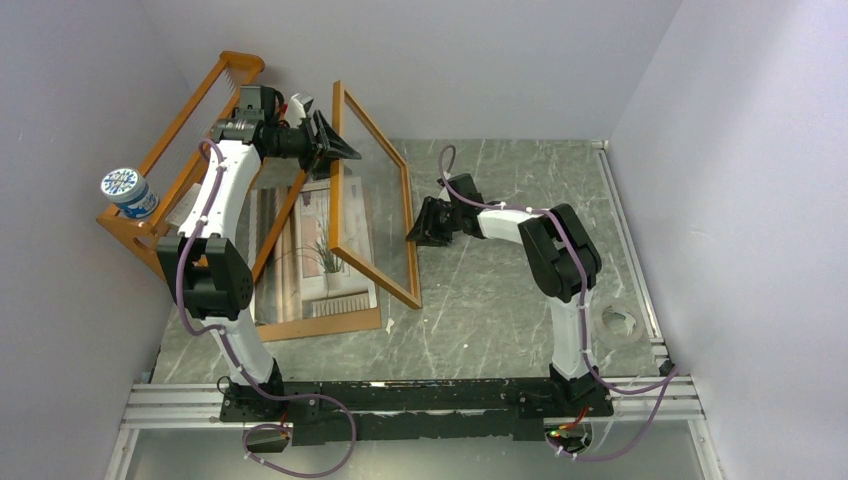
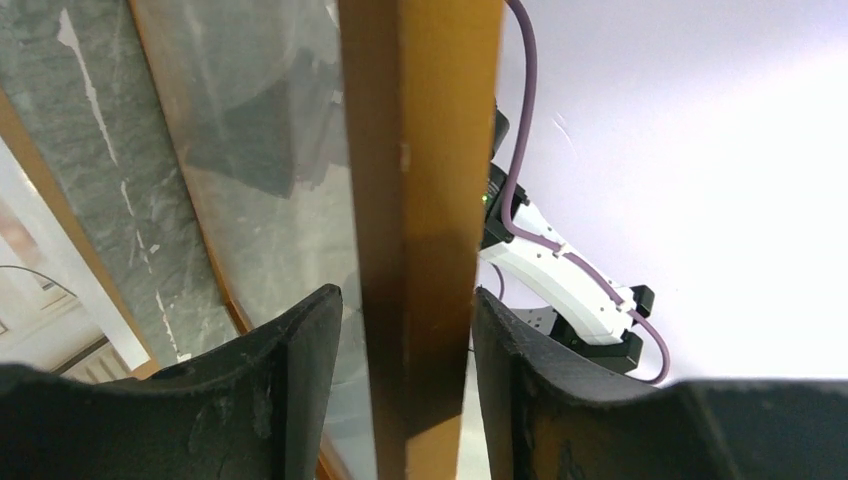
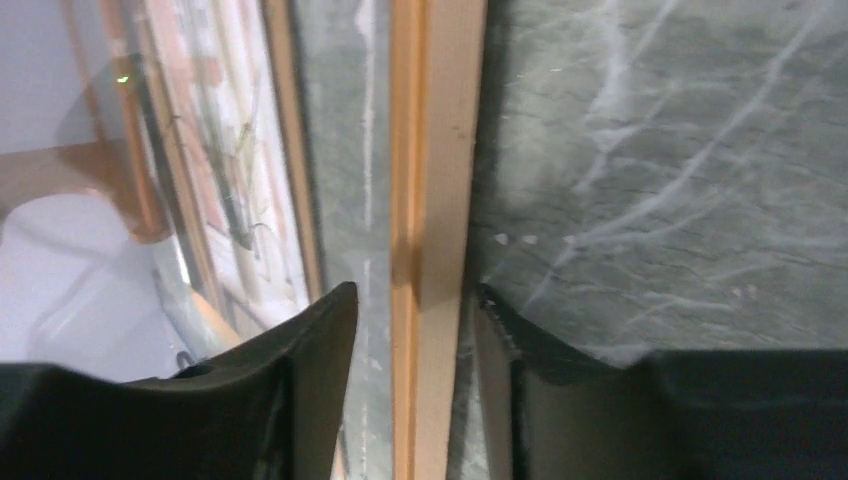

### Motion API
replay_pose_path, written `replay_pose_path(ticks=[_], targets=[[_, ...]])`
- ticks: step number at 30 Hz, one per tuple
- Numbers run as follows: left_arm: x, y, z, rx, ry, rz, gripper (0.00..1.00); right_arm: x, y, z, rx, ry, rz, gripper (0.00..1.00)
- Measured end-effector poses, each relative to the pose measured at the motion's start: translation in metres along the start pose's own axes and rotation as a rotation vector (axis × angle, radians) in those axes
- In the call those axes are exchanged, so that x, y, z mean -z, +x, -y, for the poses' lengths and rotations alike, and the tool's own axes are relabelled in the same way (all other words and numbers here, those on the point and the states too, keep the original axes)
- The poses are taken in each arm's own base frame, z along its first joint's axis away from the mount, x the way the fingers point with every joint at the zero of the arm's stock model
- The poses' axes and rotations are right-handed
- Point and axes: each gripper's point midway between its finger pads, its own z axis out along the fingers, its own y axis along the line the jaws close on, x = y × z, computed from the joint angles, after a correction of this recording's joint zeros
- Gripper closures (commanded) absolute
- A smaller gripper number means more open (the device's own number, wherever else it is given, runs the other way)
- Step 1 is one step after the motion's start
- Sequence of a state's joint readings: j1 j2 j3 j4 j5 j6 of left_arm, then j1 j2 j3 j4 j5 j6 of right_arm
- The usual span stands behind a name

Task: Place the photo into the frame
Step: Pick up the photo frame from the center of the board.

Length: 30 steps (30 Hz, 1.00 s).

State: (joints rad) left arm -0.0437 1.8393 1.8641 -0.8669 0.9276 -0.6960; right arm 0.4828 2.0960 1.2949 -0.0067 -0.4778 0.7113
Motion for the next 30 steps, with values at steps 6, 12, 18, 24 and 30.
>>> replay_pose_path(ticks=[6, 12, 18, 24, 30], targets=[[-0.001, 0.000, 0.000, 0.012, 0.010, -0.004, 0.46, 0.006, -0.001, -0.010, -0.055, -0.090, 0.037, 0.31], [-0.004, 0.001, -0.003, 0.026, 0.017, -0.011, 0.50, 0.011, -0.006, -0.007, -0.151, -0.143, 0.049, 0.28], [-0.008, 0.002, -0.006, 0.067, 0.071, -0.036, 0.60, 0.015, -0.009, -0.010, -0.220, -0.193, 0.065, 0.17], [-0.011, 0.002, -0.008, 0.084, 0.081, -0.041, 0.50, 0.016, -0.011, -0.011, -0.260, -0.208, 0.072, 0.17], [-0.008, 0.000, -0.017, 0.067, -0.027, -0.022, 0.41, 0.016, -0.011, -0.010, -0.265, -0.206, 0.073, 0.17]])
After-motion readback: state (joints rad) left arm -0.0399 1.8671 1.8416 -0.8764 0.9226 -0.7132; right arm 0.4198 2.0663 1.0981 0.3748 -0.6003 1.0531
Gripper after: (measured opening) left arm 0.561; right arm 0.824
